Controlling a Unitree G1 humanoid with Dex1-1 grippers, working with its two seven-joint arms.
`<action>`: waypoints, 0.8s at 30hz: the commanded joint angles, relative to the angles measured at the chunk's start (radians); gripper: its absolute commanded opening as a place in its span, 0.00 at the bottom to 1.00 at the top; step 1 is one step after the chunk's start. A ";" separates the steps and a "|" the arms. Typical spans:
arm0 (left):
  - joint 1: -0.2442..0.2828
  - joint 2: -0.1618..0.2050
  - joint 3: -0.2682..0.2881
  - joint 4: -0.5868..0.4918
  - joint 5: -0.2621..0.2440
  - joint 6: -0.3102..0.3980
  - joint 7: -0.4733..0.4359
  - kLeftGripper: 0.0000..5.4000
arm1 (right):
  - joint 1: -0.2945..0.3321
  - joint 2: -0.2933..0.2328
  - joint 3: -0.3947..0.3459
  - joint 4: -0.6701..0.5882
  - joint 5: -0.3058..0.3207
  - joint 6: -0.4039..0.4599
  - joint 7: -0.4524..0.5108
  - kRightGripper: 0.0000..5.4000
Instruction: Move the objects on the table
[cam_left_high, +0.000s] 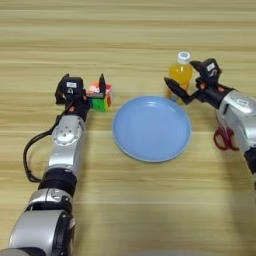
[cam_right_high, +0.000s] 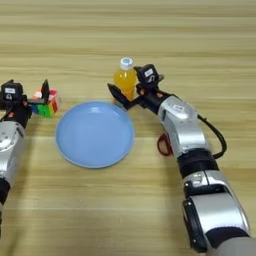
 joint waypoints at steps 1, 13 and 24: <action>-0.006 -0.001 -0.006 -0.005 0.011 -0.001 0.005 1.00 | -0.059 0.013 -0.006 0.097 -0.019 -0.042 -0.010 1.00; -0.001 -0.004 -0.008 -0.017 0.010 0.003 0.005 1.00 | -0.138 0.034 -0.025 0.296 -0.036 -0.133 -0.025 1.00; -0.001 -0.005 -0.008 -0.018 0.010 0.003 0.005 1.00 | -0.146 0.045 -0.033 0.327 -0.040 -0.146 -0.016 0.74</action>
